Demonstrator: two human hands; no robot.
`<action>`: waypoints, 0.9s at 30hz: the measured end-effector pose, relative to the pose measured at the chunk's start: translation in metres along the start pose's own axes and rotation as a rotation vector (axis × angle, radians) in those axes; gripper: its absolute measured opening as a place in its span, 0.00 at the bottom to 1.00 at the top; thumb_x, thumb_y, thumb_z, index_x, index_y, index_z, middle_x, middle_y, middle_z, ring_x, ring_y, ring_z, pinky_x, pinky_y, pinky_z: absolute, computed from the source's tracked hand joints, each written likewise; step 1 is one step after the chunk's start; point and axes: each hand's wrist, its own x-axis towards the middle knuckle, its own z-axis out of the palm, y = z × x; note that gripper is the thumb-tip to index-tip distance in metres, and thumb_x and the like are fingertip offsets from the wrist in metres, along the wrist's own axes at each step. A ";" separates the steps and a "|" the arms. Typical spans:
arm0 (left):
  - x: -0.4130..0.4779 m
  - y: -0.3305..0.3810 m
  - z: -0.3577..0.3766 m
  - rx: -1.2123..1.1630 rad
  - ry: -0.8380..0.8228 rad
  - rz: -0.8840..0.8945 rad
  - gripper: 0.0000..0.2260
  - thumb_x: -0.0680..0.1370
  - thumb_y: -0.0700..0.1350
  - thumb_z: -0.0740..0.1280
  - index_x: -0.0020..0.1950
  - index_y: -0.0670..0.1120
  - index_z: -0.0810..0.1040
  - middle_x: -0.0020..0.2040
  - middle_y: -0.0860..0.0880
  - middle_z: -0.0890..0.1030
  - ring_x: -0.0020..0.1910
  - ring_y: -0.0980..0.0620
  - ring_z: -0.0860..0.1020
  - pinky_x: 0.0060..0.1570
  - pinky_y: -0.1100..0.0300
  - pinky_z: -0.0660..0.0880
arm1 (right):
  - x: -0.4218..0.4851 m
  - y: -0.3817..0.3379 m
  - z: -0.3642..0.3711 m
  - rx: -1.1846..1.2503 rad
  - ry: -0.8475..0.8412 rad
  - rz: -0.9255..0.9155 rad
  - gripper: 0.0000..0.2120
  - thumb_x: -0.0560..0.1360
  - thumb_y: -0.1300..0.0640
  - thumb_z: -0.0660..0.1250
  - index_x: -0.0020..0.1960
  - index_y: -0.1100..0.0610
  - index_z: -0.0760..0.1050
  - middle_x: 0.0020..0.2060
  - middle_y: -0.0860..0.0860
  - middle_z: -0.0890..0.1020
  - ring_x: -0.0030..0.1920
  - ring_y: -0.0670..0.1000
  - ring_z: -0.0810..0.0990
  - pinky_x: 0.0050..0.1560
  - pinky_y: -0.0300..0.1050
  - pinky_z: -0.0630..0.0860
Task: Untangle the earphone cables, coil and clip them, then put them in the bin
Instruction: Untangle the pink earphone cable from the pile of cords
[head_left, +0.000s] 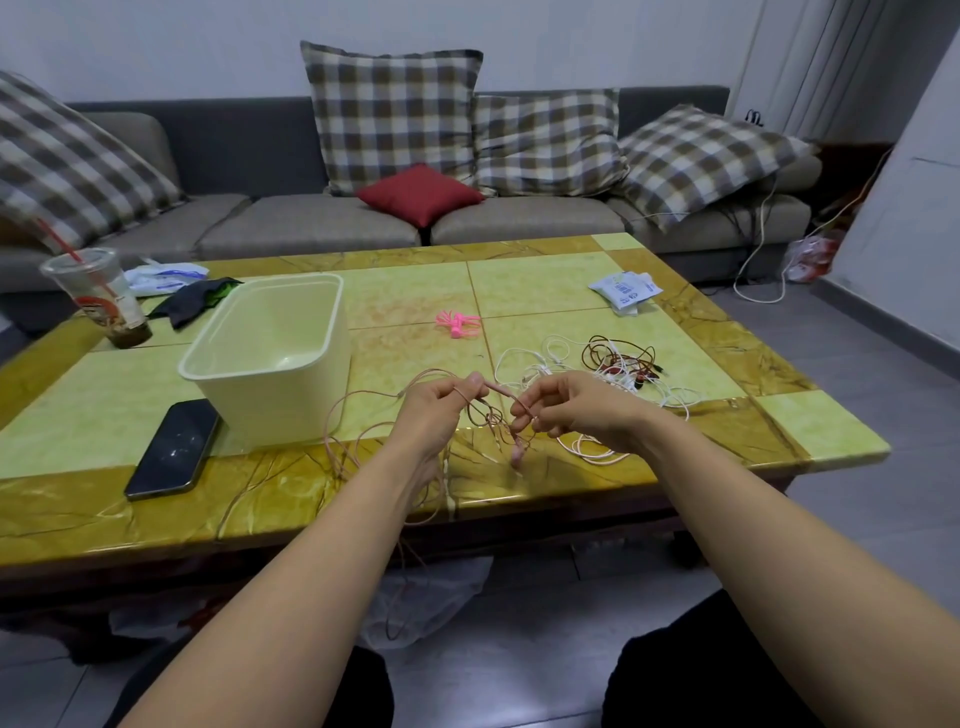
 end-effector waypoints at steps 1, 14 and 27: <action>0.000 0.000 0.000 -0.005 0.013 0.005 0.10 0.80 0.47 0.66 0.46 0.41 0.80 0.49 0.52 0.78 0.56 0.54 0.72 0.56 0.61 0.62 | 0.000 -0.001 0.000 0.031 0.015 0.001 0.11 0.76 0.72 0.62 0.52 0.62 0.79 0.41 0.54 0.84 0.40 0.50 0.77 0.38 0.39 0.70; -0.005 0.007 0.003 -0.028 -0.035 0.003 0.12 0.82 0.49 0.60 0.43 0.47 0.77 0.42 0.49 0.80 0.38 0.56 0.72 0.38 0.61 0.63 | 0.004 0.005 0.005 -0.040 0.034 -0.067 0.08 0.78 0.58 0.68 0.52 0.60 0.83 0.43 0.52 0.85 0.40 0.45 0.77 0.43 0.39 0.72; 0.003 0.001 0.006 -0.217 -0.145 -0.108 0.11 0.82 0.50 0.61 0.45 0.45 0.74 0.27 0.54 0.70 0.22 0.59 0.64 0.25 0.68 0.59 | 0.002 -0.007 0.004 0.432 0.084 -0.020 0.11 0.83 0.55 0.60 0.45 0.59 0.75 0.24 0.47 0.65 0.24 0.46 0.66 0.28 0.38 0.66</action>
